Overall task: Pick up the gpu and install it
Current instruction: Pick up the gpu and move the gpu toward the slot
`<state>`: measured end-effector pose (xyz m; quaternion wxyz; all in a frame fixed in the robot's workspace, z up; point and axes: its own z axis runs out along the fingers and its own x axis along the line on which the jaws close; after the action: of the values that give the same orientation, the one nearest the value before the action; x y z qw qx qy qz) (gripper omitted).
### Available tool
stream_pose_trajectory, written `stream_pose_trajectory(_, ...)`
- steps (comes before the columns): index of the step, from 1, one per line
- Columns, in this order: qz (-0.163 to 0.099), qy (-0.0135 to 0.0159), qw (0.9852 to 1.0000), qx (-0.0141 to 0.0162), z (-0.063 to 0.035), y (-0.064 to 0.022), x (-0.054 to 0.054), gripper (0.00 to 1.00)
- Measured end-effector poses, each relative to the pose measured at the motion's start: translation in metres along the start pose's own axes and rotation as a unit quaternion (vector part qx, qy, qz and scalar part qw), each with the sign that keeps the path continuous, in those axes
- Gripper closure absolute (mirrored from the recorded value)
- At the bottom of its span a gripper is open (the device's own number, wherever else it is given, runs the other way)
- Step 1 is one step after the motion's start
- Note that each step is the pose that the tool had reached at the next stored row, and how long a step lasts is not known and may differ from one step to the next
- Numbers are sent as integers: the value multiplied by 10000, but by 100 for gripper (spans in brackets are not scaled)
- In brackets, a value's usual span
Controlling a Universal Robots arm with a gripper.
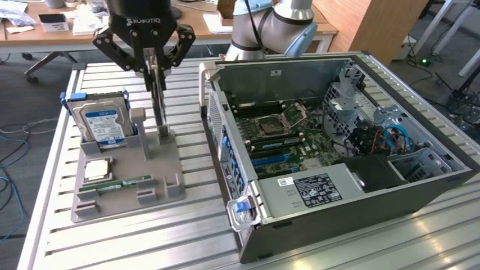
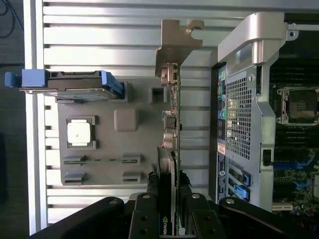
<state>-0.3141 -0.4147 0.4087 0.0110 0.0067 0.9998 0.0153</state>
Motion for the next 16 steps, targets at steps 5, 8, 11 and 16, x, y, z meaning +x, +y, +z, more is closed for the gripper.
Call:
stream_pose_trajectory(5, -1, 0, 10000, 0, -102, 3, -2, 74)
stream_pose_trajectory(8, -1, -1, 10000, -1, -108, 3, -2, 74)
stream_pose_trajectory(11, -1, 0, 10000, 0, -109, 3, -3, 74)
stream_pose_trajectory(16, -1, 0, 10000, 0, -134, 4, -3, 74)
